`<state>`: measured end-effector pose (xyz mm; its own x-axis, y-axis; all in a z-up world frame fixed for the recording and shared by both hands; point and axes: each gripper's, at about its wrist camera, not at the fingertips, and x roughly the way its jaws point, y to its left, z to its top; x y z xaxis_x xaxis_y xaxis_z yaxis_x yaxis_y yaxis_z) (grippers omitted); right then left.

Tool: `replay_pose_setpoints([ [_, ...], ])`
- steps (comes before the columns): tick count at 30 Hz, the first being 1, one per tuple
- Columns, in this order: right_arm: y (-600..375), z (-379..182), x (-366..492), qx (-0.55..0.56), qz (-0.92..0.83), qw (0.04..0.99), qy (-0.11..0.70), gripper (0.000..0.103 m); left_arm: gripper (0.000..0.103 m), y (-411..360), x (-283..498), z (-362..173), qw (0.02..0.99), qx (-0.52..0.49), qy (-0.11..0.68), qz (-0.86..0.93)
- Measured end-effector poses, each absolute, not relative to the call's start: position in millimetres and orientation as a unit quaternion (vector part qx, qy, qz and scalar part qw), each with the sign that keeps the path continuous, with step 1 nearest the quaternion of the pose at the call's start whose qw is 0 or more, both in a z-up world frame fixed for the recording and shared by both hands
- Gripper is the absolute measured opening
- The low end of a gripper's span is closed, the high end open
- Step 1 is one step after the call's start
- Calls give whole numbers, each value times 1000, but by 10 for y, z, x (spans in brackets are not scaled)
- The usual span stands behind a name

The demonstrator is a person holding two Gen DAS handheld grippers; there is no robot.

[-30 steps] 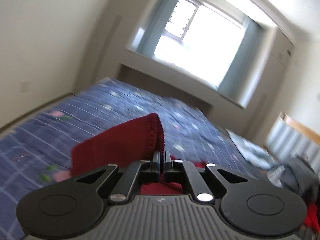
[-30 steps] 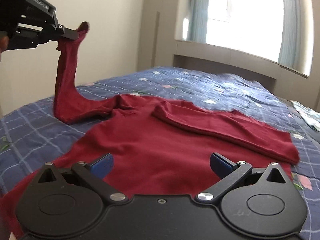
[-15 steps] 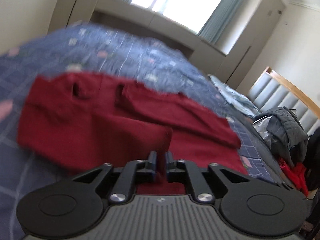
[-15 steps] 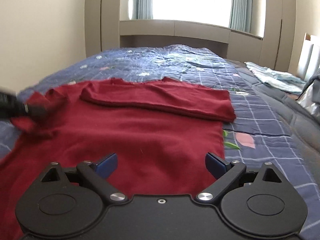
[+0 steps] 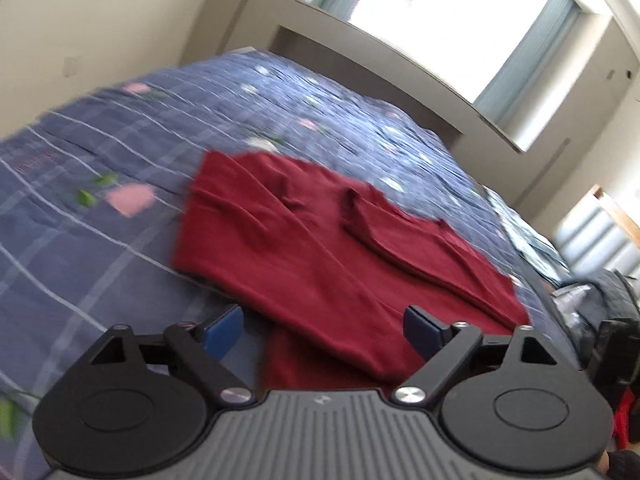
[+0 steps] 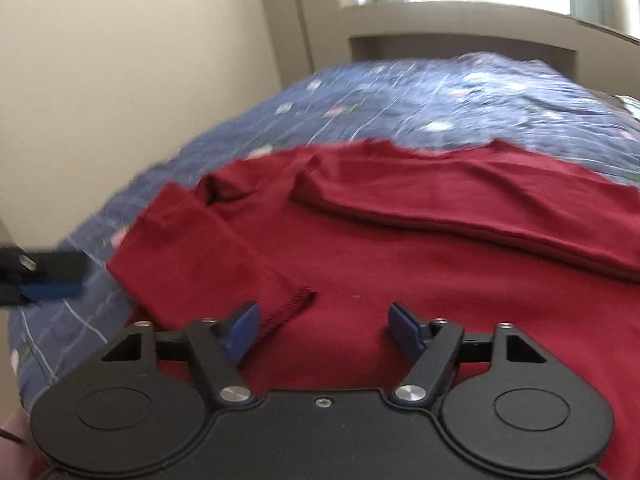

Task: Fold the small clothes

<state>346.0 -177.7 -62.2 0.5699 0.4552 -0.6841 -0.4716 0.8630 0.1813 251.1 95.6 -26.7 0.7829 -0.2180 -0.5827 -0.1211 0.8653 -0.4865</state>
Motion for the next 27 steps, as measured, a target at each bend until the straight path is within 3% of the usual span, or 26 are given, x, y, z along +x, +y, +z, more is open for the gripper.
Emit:
replay_pose_setpoints([
  [1,-1705,-642,3489,-22,261,886,383,68,94,1003,2497,-225,911,-253,324,-17],
  [3,-1586,-645,3523,-41,260,886,381,51,96,1084,2461,-150,918,-241,315,1],
  [4,-1558,-646,3534,-42,267,883,383,31,96,1126,2437,-124,921,-236,310,9],
  [6,-1509,-637,3542,-51,271,880,386,20,97,1216,2395,-87,926,-228,301,22],
  [7,-1494,-616,3547,-54,275,880,385,9,97,1255,2377,-74,926,-227,299,28],
  [12,-1543,-180,3620,-36,306,884,352,5,97,1420,2308,-117,927,-226,296,49],
  [22,-1128,1735,4359,-6,391,881,264,5,98,1251,2477,-300,927,-196,320,30],
  [27,-850,2385,4652,-9,407,880,244,5,99,1041,2904,-284,932,-191,300,62],
])
